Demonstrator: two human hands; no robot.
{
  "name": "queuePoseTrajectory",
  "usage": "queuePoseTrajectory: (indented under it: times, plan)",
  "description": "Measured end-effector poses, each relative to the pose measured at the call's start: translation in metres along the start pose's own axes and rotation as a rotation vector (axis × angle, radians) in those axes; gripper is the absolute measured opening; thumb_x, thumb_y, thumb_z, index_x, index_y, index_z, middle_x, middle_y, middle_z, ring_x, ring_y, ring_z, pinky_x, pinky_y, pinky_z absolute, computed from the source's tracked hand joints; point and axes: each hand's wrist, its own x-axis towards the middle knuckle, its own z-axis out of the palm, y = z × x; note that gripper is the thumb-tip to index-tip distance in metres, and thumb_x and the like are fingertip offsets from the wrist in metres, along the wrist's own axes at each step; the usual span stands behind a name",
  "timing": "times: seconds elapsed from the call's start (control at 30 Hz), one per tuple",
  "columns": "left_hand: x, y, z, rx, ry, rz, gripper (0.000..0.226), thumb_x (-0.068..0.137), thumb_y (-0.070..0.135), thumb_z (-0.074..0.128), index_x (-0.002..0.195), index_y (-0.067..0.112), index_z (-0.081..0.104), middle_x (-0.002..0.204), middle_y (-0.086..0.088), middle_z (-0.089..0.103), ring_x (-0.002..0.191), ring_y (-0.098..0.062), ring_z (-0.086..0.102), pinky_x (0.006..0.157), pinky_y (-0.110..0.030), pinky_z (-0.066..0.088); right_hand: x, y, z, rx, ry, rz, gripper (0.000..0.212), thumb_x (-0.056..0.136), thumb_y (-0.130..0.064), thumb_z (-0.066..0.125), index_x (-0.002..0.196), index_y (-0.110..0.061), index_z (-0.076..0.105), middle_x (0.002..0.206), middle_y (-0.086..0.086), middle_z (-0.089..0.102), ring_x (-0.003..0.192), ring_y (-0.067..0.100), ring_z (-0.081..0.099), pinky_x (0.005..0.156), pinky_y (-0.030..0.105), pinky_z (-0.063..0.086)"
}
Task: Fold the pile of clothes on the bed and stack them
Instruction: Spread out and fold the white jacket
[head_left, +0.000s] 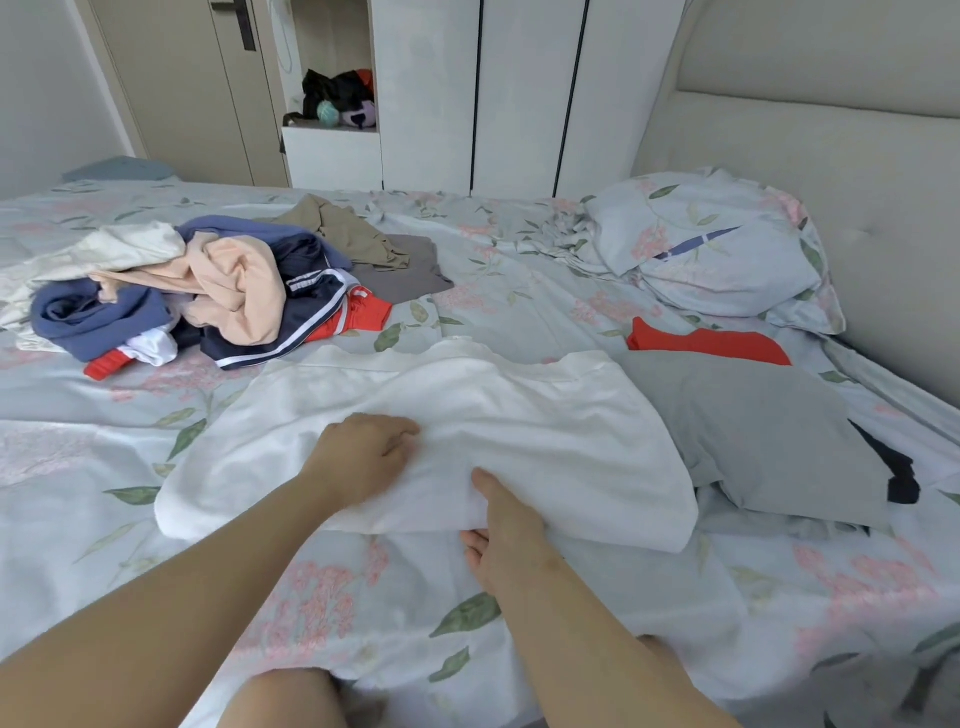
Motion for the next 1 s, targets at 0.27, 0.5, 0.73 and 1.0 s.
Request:
queuePoseTrajectory:
  times: [0.27, 0.5, 0.73, 1.0]
  plan:
    - [0.105, 0.015, 0.005, 0.075, -0.025, 0.137, 0.050, 0.096, 0.044, 0.043, 0.143, 0.029, 0.035, 0.151, 0.005, 0.029, 0.142, -0.016, 0.021, 0.113, -0.039, 0.022, 0.014, -0.006, -0.007, -0.019, -0.001, 0.094, 0.035, 0.076, -0.027, 0.077, 0.102, -0.009, 0.063, 0.083, 0.011, 0.060, 0.070, 0.023, 0.055, 0.059, 0.031, 0.045]
    - [0.172, 0.019, 0.023, 0.035, -0.252, 0.008, 0.077, 0.087, 0.068, 0.040, 0.149, 0.028, 0.020, 0.157, 0.002, 0.019, 0.144, -0.018, 0.020, 0.115, -0.047, 0.014, 0.031, -0.005, -0.006, -0.080, 0.026, 0.068, 0.037, 0.076, -0.034, 0.076, 0.104, -0.013, 0.064, 0.075, 0.008, 0.061, 0.054, 0.021, 0.056, 0.053, 0.030, 0.048]
    - [0.191, 0.006, 0.021, -0.125, -0.523, -0.222, 0.126, 0.042, 0.085, 0.059, 0.147, 0.025, 0.025, 0.154, -0.001, 0.025, 0.138, -0.024, 0.031, 0.113, -0.042, 0.027, 0.036, -0.013, -0.009, -0.137, 0.015, 0.060, 0.032, 0.076, -0.033, 0.077, 0.091, -0.011, 0.061, 0.075, 0.011, 0.066, 0.061, 0.024, 0.065, 0.051, 0.029, 0.051]
    - [0.188, 0.002, 0.018, -0.288, -0.538, -0.313, 0.135, 0.041, 0.067, 0.081, 0.151, 0.021, 0.016, 0.154, 0.000, 0.023, 0.135, -0.024, 0.035, 0.110, -0.039, 0.032, 0.037, -0.006, -0.012, -0.137, 0.014, 0.010, 0.033, 0.074, -0.034, 0.079, 0.094, -0.015, 0.063, 0.079, 0.010, 0.070, 0.068, 0.024, 0.069, 0.049, 0.026, 0.052]
